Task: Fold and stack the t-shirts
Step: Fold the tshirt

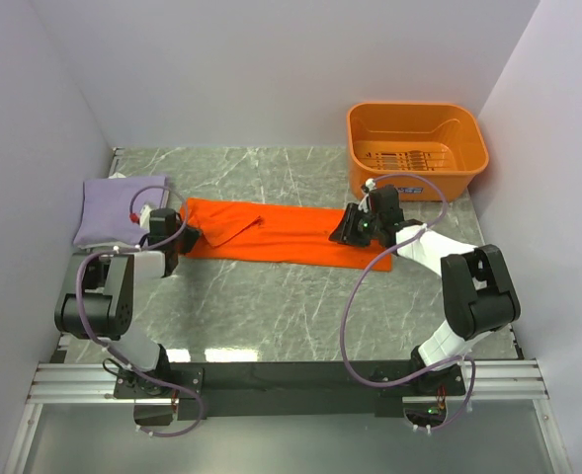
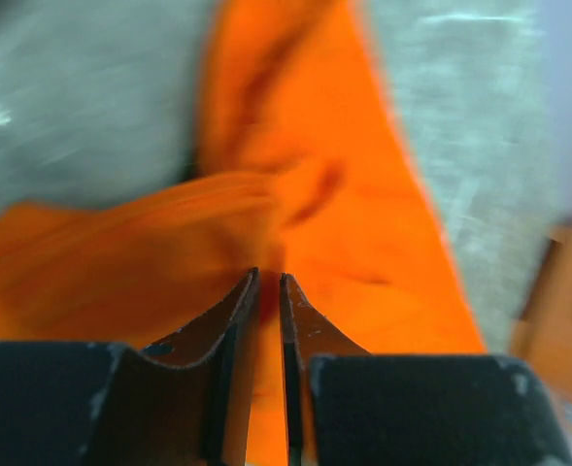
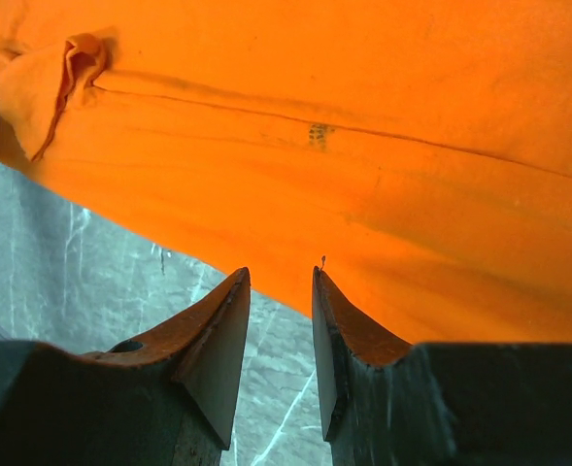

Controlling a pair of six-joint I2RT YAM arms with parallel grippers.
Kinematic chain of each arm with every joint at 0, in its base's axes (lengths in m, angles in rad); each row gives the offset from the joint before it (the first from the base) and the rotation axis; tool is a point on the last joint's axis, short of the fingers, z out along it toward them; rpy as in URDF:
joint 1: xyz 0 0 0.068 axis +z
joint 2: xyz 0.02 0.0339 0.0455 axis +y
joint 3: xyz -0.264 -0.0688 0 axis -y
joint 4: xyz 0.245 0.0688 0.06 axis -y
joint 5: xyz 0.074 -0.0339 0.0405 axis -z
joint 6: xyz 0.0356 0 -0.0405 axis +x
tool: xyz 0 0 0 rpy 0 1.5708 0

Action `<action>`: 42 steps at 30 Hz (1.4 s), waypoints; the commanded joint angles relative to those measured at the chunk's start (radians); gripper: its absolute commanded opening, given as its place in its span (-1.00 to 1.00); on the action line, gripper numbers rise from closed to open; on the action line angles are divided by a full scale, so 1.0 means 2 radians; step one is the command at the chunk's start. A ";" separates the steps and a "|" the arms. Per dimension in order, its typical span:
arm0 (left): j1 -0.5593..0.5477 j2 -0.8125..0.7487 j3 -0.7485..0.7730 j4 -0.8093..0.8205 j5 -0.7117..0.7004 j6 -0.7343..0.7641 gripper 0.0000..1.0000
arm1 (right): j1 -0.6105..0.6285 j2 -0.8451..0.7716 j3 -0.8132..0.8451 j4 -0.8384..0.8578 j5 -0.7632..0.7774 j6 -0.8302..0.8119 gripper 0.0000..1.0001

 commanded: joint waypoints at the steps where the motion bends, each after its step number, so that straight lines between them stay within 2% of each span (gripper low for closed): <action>1: 0.004 0.009 0.000 -0.028 -0.031 -0.025 -0.61 | -0.005 0.009 0.024 -0.010 0.014 -0.008 -0.21; 4: 0.018 0.025 -0.002 -0.040 -0.016 -0.049 -0.62 | -0.006 0.011 0.023 -0.017 0.024 -0.009 -0.21; 10: 0.021 -0.028 0.065 -0.174 -0.054 -0.033 -0.50 | -0.004 0.003 0.037 -0.047 0.057 -0.025 -0.21; 15: 0.006 -0.069 0.110 -0.282 -0.083 -0.017 -0.24 | 0.011 0.010 0.061 -0.091 0.092 -0.049 -0.19; 18: -0.029 -0.063 0.164 -0.343 -0.111 0.001 -0.07 | 0.024 0.022 0.074 -0.115 0.118 -0.057 -0.19; 22: -0.081 -0.041 0.201 -0.377 -0.127 0.010 0.02 | 0.035 0.042 0.097 -0.144 0.147 -0.070 -0.18; 25: -0.097 -0.012 0.227 -0.386 -0.128 0.012 0.03 | 0.044 0.058 0.108 -0.157 0.156 -0.075 -0.17; 35: -0.115 0.138 0.331 -0.430 -0.123 0.035 -0.09 | 0.071 0.109 0.149 -0.227 0.215 -0.097 -0.17; 42: -0.115 0.213 0.374 -0.450 -0.112 0.054 -0.15 | 0.087 0.142 0.147 -0.265 0.195 -0.123 -0.17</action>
